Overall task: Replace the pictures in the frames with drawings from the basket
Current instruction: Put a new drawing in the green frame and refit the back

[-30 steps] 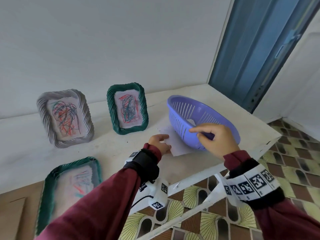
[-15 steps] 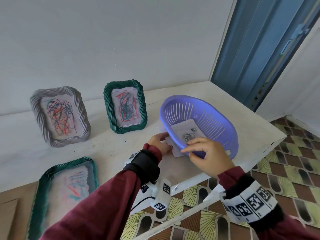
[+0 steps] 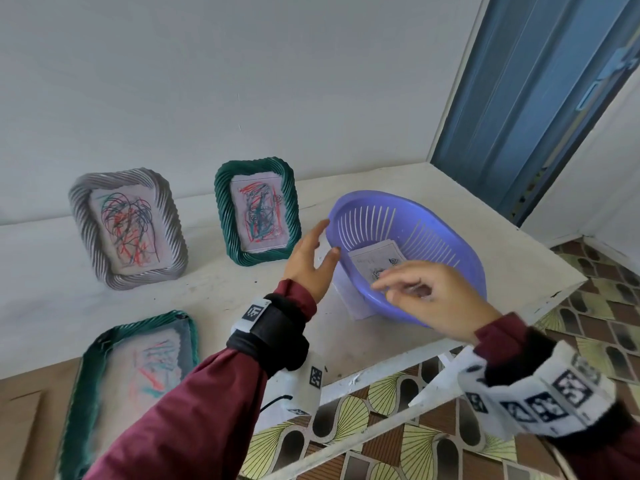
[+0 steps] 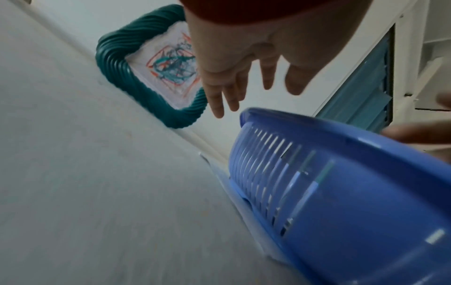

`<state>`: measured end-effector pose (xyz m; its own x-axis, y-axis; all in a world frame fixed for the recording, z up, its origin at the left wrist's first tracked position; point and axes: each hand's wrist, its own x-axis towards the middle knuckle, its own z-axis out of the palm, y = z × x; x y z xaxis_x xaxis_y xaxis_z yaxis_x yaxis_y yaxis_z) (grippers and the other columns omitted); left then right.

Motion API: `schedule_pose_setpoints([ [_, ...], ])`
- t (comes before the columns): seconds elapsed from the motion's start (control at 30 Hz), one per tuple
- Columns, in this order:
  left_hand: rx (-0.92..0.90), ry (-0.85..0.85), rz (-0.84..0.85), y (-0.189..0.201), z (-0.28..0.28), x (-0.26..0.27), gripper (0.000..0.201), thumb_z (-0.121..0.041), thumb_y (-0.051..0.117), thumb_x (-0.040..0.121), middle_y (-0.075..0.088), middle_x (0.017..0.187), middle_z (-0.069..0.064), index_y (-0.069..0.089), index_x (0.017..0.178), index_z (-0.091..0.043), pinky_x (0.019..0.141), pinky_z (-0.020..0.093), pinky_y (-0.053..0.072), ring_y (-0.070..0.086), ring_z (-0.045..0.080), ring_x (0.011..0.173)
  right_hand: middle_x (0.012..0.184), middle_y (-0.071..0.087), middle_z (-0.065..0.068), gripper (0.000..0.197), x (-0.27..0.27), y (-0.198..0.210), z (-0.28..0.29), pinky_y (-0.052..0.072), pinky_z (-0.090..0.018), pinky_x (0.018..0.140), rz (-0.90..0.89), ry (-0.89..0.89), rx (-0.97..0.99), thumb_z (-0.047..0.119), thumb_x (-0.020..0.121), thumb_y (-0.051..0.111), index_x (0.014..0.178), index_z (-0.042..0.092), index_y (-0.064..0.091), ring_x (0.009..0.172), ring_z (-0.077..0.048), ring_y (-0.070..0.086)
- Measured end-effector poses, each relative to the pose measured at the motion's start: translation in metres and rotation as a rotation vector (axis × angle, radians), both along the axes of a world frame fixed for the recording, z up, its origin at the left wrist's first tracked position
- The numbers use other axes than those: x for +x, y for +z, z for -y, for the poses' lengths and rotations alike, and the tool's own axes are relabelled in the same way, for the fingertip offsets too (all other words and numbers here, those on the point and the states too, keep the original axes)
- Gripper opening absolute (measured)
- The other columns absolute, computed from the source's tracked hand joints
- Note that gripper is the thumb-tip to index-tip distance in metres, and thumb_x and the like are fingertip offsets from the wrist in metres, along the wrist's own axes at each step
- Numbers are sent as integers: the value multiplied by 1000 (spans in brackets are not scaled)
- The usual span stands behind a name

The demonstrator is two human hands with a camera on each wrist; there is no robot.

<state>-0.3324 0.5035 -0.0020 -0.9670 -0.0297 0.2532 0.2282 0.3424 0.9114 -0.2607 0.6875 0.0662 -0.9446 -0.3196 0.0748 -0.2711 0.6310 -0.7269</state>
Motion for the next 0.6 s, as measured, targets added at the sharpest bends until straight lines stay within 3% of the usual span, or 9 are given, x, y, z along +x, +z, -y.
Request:
schedule_pose_setpoints([
  [0.1, -178, -138, 7, 10, 5, -7, 59, -28, 64, 84, 23, 151, 0, 38, 137, -22, 111, 26, 21, 20, 12, 140, 77, 68, 16, 20, -22, 40, -5, 44, -12, 68, 29, -5, 13, 16, 85, 62, 86, 34, 72, 67, -4, 57],
  [0.2, -400, -234, 84, 19, 11, -17, 76, -38, 70, 77, 11, 155, 4, 34, 141, -19, 114, 31, 14, 8, 15, 143, 89, 69, 2, 21, -59, 71, -5, 47, -18, 66, 69, -20, 0, 12, 87, 59, 86, 31, 69, 75, -11, 58],
  [0.3, -431, -302, 156, 24, 18, -23, 85, -42, 72, 73, 11, 155, 0, 28, 143, -21, 116, 34, 12, 6, 12, 143, 98, 65, -2, 17, -105, 77, 0, 47, -22, 65, 169, -54, 110, 14, 89, 56, 93, 27, 66, 80, -13, 59],
  [0.43, -484, -318, 170, 29, 22, -25, 88, -43, 73, 71, 14, 155, -3, 27, 143, -22, 115, 32, 13, 10, 12, 142, 104, 62, -3, 20, -154, 53, 11, 46, -21, 61, 367, -64, 335, 15, 89, 55, 104, 24, 64, 76, -11, 58],
  [0.5, -532, -318, 170, 31, 23, -26, 89, -45, 73, 71, 15, 154, -3, 28, 143, -23, 114, 31, 12, 11, 13, 142, 118, 58, -7, 30, -168, 39, 19, 44, -18, 58, 422, -1, 541, 14, 91, 53, 121, 17, 58, 83, -11, 57],
  [0.53, -550, -319, 171, 32, 24, -27, 89, -46, 73, 70, 15, 154, -3, 28, 143, -23, 114, 31, 11, 11, 13, 142, 126, 54, -9, 37, -173, 31, 22, 45, -18, 61, 436, 51, 676, 14, 93, 51, 130, 14, 51, 92, -13, 56],
  [0.6, -564, -322, 176, 33, 26, -28, 89, -46, 74, 70, 15, 154, -3, 28, 143, -24, 114, 32, 11, 10, 14, 143, 136, 48, -4, 43, -180, 17, 26, 46, -23, 81, 396, 94, 883, 19, 91, 53, 134, 17, 47, 110, -18, 53],
])
